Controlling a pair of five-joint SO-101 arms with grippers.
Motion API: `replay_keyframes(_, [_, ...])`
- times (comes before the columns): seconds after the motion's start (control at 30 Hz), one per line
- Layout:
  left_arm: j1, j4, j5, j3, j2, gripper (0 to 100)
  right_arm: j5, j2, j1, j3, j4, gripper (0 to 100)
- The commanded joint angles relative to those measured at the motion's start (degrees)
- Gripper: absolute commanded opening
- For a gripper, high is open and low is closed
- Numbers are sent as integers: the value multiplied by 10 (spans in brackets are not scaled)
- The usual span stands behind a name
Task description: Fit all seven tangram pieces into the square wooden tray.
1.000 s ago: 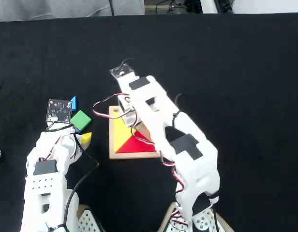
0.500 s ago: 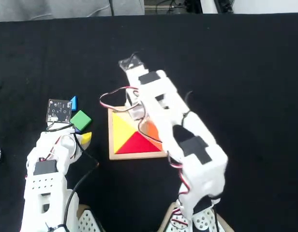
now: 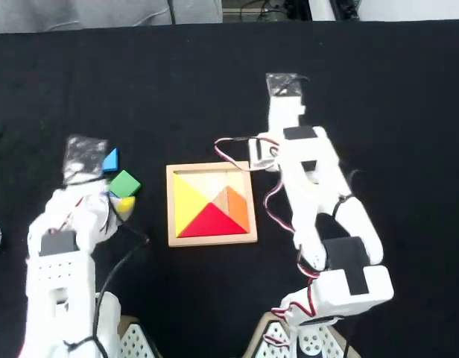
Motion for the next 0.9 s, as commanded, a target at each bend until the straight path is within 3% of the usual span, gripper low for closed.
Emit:
replay_keyframes(0.0, [70, 125, -141, -183, 81, 331, -7, -38, 11, 1, -15, 11])
replay_keyframes(0.13, [78, 132, -190, -269, 156, 331, -7, -35, 10, 1, -16, 11])
replay_keyframes(0.47, [62, 187, -193, -441, 422, 331, -5, -34, 13, 3, -18, 11])
replay_keyframes(0.63, [83, 187, -223, -465, 493, 331, -6, -34, 13, 3, -20, 11])
replay_keyframes(0.87, [63, 137, -227, -460, 535, 331, -6, -34, 13, 3, -20, 11])
